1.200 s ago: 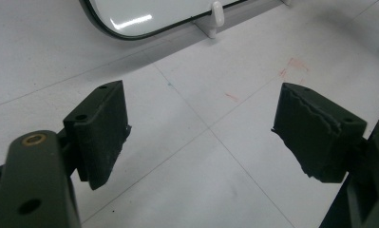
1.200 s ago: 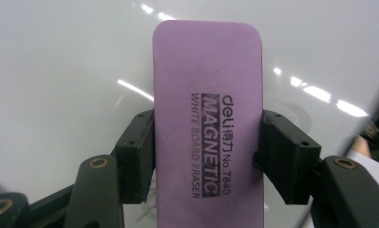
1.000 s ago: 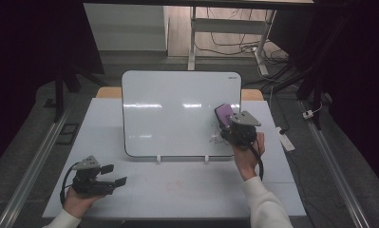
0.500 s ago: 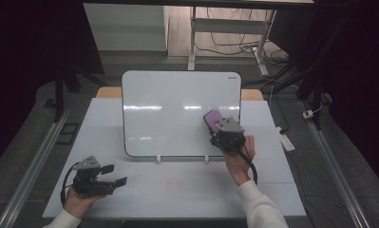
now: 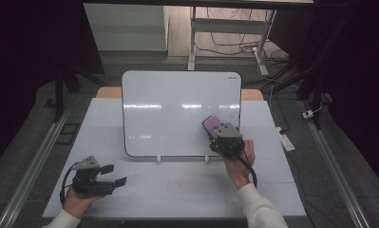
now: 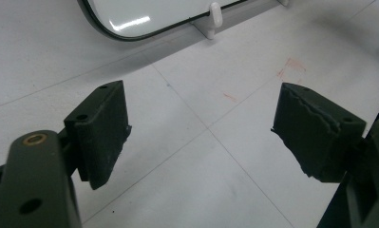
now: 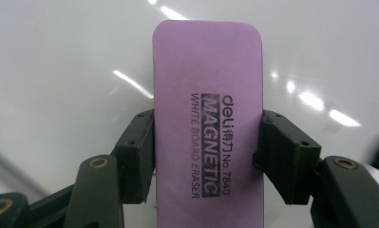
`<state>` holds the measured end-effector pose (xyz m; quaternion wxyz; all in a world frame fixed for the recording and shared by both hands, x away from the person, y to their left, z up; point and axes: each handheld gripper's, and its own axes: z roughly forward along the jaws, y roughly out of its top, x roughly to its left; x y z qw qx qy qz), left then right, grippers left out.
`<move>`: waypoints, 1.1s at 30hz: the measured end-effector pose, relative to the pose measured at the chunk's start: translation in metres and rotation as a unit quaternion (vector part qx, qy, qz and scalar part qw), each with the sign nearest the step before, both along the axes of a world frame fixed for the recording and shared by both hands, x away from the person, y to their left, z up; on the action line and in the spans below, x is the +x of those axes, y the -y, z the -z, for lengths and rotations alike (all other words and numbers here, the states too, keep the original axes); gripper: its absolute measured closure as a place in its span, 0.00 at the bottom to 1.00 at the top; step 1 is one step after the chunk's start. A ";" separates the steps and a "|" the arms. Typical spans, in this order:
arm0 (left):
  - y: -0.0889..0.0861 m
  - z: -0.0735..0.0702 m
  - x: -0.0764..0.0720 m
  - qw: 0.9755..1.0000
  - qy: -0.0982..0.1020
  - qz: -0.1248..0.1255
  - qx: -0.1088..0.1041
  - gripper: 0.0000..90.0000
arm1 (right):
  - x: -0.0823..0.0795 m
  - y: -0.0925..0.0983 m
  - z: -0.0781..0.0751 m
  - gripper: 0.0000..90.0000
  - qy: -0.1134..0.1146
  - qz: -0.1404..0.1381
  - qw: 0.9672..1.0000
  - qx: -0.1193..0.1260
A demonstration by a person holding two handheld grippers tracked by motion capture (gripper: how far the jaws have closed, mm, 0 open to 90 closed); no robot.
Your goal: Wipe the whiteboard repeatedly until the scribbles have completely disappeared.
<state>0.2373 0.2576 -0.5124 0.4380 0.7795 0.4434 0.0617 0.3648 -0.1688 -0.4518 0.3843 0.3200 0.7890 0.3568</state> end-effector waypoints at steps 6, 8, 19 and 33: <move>0.001 0.000 0.001 1.000 0.000 0.001 0.002 0.22 | 0.007 0.017 -0.006 0.45 0.002 0.020 0.999 0.029; 0.002 0.000 0.001 1.000 0.000 0.001 0.003 0.22 | 0.004 0.011 -0.003 0.45 0.007 0.020 1.000 0.013; 0.001 0.001 0.001 1.000 -0.002 0.003 0.004 0.22 | -0.016 -0.023 0.019 0.45 -0.008 -0.027 0.999 -0.016; 0.000 0.001 0.001 1.000 -0.001 0.002 0.004 0.22 | -0.003 0.004 0.005 0.45 0.017 0.009 1.000 0.004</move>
